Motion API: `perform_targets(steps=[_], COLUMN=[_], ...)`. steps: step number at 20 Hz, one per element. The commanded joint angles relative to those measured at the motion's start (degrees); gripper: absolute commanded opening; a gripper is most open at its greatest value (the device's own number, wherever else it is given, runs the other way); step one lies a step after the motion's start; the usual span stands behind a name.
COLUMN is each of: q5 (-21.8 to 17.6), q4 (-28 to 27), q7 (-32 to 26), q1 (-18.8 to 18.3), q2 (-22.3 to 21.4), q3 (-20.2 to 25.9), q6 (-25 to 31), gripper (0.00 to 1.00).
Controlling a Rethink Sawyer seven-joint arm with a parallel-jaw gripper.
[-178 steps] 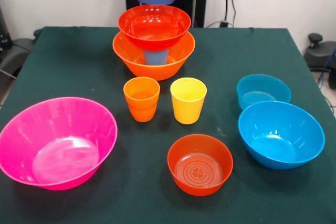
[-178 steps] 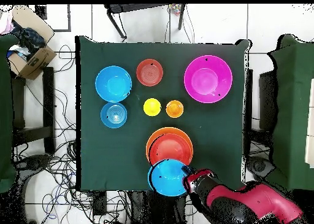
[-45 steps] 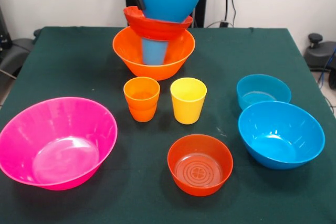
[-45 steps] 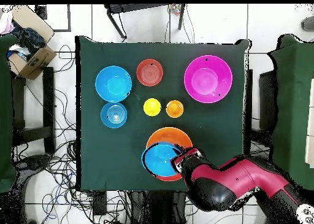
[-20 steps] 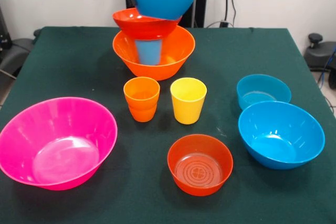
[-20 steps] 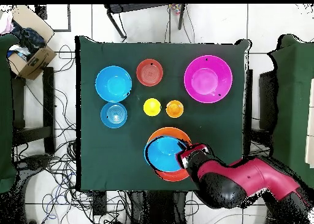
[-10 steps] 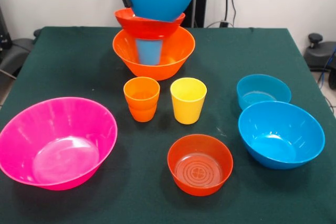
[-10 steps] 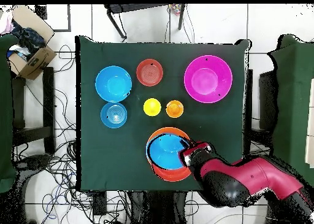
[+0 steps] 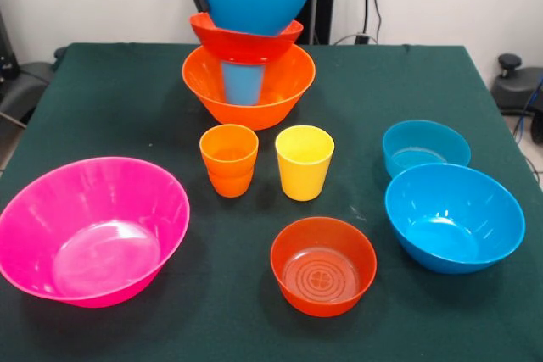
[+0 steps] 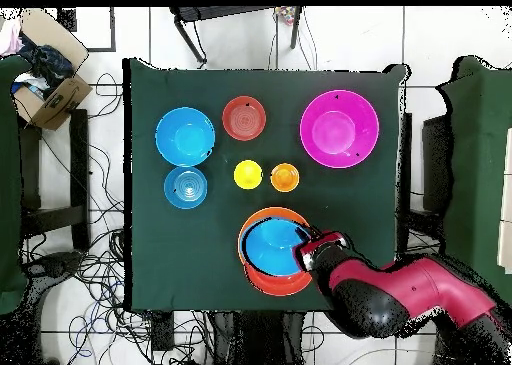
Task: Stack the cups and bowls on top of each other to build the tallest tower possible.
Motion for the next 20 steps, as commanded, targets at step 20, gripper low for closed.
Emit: perform_targets(steps=[20], q5=[-7.2], q4=[0.9], q7=[-8.6], q1=[1.6], q2=[8.5], q3=[-8.9], q6=[4.8], gripper=[0.00])
